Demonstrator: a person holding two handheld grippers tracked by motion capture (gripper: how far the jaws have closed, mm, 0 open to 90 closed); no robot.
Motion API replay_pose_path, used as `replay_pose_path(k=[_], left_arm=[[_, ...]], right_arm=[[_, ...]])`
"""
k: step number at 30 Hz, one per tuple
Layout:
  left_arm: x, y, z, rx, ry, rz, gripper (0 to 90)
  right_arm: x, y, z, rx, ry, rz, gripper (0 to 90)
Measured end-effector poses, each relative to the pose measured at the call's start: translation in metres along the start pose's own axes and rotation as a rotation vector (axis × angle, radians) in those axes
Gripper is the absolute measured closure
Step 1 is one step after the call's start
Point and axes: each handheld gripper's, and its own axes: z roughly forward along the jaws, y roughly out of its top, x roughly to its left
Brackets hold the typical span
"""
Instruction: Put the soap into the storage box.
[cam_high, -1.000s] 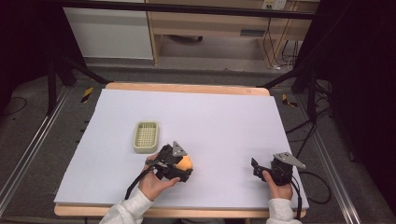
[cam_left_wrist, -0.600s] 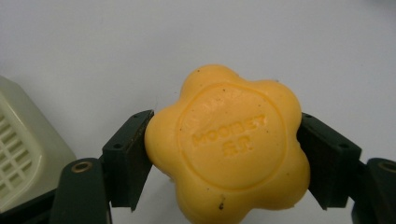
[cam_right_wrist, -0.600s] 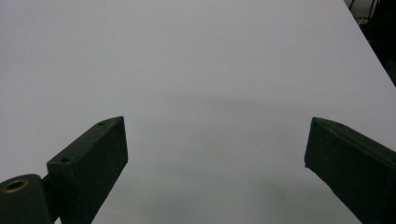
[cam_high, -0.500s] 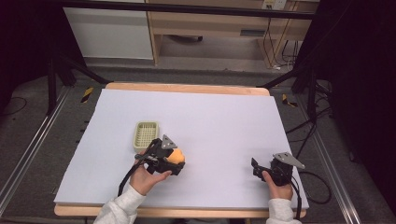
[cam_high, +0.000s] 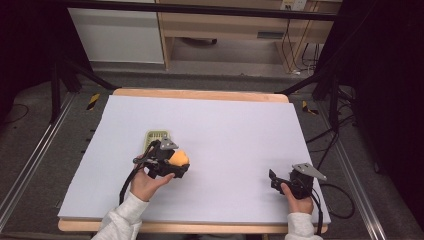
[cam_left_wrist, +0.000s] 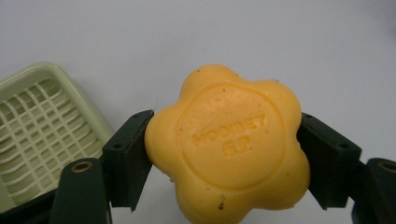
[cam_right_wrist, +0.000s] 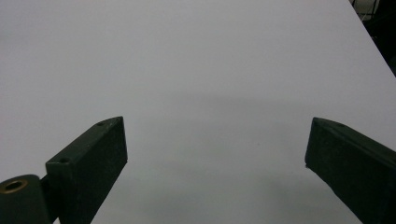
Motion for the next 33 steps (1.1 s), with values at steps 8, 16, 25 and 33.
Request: replay_pose_path(k=[8,16,25,33], left_arm=[[0.014,0.001,-0.004,-0.012,0.025,-0.028,26.5],[0.028,0.001,-0.009,-0.031,0.048,-0.064,26.5],[0.04,0.0,-0.008,-0.028,0.074,-0.089,26.5],[0.052,0.0,-0.008,-0.023,0.089,-0.111,26.5]], right_arm=[[0.0,0.0,0.0,0.0,-0.001,0.001,6.0],[0.0,0.0,0.0,0.001,-0.001,-0.002,6.0],[0.0,0.0,0.0,0.001,-0.001,-0.004,6.0],[0.001,0.0,0.0,0.002,-0.002,-0.004,6.0]])
